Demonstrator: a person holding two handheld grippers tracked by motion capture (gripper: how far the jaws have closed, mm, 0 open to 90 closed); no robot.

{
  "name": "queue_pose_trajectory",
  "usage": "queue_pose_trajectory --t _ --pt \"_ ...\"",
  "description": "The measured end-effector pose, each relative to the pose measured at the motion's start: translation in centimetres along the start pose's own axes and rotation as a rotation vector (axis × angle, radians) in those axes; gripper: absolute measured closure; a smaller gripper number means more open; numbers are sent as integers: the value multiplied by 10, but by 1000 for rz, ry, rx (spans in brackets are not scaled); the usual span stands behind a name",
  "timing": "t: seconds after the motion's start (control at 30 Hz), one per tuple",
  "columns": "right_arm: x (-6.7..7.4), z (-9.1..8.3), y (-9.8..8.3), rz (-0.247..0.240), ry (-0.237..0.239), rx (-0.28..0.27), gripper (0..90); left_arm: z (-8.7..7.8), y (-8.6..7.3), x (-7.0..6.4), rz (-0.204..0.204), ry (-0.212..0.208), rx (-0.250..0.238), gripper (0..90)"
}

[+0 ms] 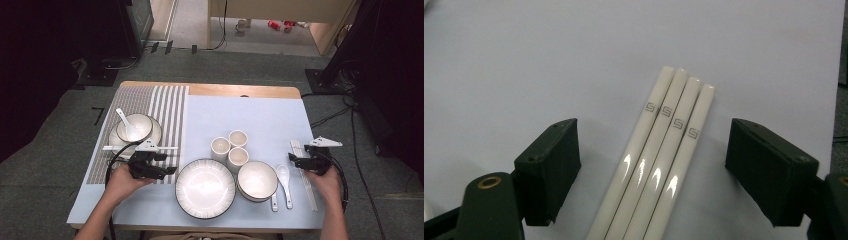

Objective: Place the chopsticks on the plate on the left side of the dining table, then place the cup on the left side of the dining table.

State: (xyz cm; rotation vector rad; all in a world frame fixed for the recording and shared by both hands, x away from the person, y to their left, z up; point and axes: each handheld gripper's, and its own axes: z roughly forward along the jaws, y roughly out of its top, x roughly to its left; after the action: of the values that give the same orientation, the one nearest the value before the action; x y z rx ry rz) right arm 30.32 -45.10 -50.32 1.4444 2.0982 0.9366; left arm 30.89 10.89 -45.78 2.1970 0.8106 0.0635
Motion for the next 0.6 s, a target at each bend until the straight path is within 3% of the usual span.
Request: queue_pose_trajectory --t 0.6 --pt "0 0 0 0 0 -1 212 1 16 2 32 -30 8 333"
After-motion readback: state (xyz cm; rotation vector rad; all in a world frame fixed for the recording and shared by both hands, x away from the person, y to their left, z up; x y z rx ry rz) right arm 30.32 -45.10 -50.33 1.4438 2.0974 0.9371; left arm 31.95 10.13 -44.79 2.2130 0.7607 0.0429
